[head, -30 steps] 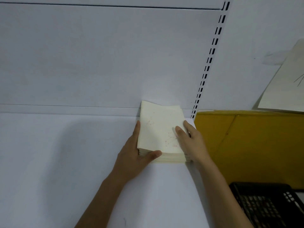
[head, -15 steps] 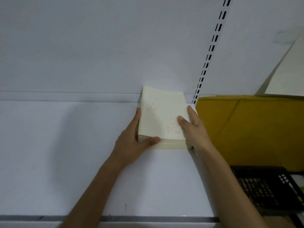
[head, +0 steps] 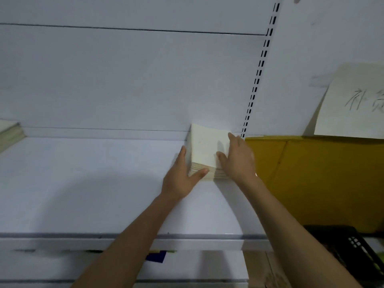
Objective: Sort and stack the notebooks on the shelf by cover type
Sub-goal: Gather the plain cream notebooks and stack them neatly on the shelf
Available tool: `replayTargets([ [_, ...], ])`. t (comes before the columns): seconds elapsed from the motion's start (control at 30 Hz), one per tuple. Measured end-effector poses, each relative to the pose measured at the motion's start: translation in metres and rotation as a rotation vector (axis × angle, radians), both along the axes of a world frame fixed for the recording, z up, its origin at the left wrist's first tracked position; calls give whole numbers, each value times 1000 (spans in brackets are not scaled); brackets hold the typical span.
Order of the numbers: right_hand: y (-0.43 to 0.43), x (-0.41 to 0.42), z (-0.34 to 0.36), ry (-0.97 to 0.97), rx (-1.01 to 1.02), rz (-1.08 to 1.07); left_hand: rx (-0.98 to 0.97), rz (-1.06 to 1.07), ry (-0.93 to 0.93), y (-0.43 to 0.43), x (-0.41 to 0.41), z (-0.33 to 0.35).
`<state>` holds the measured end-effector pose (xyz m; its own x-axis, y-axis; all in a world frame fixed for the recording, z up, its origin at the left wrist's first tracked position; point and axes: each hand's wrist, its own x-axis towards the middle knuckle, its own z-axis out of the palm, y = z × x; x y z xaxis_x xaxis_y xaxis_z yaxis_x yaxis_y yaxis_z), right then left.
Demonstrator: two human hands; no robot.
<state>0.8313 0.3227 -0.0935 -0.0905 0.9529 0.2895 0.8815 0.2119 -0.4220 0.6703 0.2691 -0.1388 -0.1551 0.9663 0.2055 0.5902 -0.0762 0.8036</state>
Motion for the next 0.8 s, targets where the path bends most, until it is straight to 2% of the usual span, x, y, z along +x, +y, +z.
replayTargets([
  [0.07,-20,-21,4,-9,59,40,-12,40,148,-15,-11,-5],
  [0.2,-72,-82,3,-50,174,187,139,79,482,-73,-60,-1],
  [0.33,-138,-170,-6,-75,136,413,179,237,677,-151,-132,11],
  [0.63,-296,-362,-13,-259,208,836,-50,597,776,-387,-283,-12],
  [0.8,-360,-425,-17,-294,241,949,-113,694,789,-460,-333,-14],
])
